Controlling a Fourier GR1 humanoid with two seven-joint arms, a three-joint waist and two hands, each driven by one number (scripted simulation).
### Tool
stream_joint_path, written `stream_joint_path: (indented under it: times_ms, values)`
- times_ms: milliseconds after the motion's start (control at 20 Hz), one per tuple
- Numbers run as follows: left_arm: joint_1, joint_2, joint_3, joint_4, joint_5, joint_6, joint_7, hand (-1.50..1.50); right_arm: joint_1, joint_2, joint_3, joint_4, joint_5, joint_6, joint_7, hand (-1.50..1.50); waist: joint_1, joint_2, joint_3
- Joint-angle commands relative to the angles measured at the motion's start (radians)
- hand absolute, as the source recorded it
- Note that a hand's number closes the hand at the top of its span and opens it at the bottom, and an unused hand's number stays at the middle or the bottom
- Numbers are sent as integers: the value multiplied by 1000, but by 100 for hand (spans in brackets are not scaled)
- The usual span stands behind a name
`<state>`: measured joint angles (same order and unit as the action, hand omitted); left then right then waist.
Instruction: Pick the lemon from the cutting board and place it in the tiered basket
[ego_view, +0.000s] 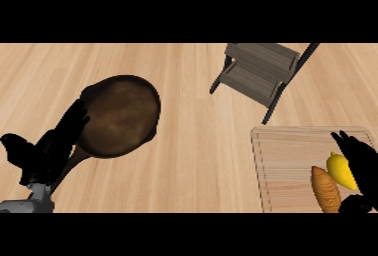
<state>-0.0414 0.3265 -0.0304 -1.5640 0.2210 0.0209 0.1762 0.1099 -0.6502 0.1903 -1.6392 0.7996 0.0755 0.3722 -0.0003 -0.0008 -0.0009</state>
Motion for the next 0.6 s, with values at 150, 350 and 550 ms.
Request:
stream_joint_path:
  times_ms: [150, 350, 550]
  values:
    - [-27, -25, 17, 15, -22, -5, 28, 0, -38, 15, -25, 148, -24, 117, -103, 150, 1, 1, 1]
    - [25, -12, 42, -8, -14, -45, 5, 0, 2, 2, 4, 139, 83, 67, -156, 150, 1, 0, 1]
    - [0, -37, 20, -25, -35, -36, 38, 0, -34, 46, 47, 195, 185, 16, -163, 150, 4, 1, 1]
